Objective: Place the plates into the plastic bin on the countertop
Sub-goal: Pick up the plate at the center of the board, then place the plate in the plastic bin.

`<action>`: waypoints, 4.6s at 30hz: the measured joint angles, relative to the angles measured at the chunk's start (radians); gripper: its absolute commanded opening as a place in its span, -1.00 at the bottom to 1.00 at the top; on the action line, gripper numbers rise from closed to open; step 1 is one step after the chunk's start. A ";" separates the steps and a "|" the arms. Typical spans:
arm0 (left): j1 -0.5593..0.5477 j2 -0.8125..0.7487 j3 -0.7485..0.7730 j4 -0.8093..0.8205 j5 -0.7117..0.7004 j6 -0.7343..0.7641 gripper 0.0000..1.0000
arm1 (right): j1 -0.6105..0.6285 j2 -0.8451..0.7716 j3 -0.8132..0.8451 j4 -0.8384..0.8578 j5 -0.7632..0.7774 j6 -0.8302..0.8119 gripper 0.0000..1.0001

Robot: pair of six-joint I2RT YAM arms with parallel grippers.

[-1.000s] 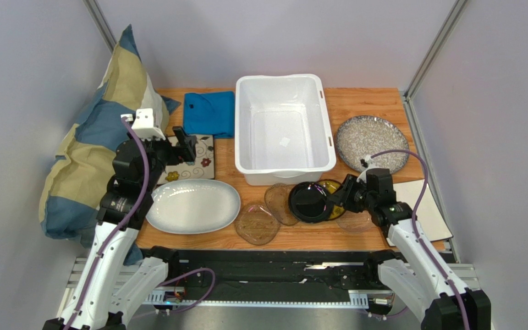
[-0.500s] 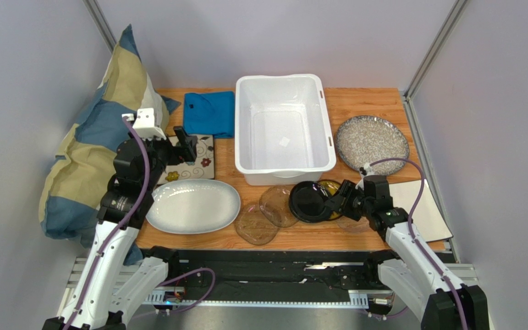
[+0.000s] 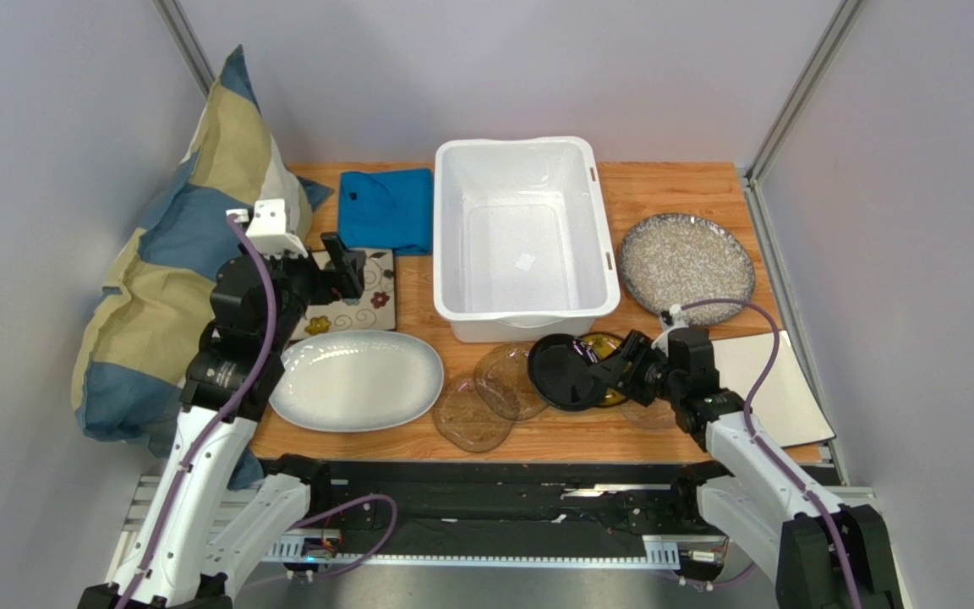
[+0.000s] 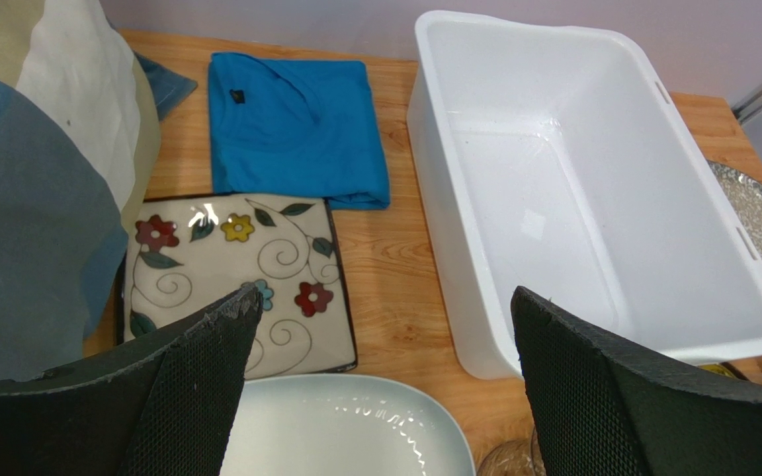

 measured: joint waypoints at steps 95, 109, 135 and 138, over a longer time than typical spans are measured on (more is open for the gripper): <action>0.000 -0.011 0.000 -0.002 0.009 -0.019 0.99 | -0.024 0.526 0.751 -0.217 -0.047 -0.076 -1.00; 0.000 -0.010 0.000 -0.003 0.012 -0.019 0.99 | -0.021 0.563 0.753 -0.204 -0.026 -0.097 -0.12; 0.000 -0.005 -0.002 -0.006 0.043 -0.029 0.99 | -0.030 0.050 0.611 -0.361 0.026 -0.170 0.44; 0.000 -0.012 -0.004 -0.006 0.046 -0.029 0.99 | -0.067 -0.023 0.496 -0.373 0.008 -0.169 0.43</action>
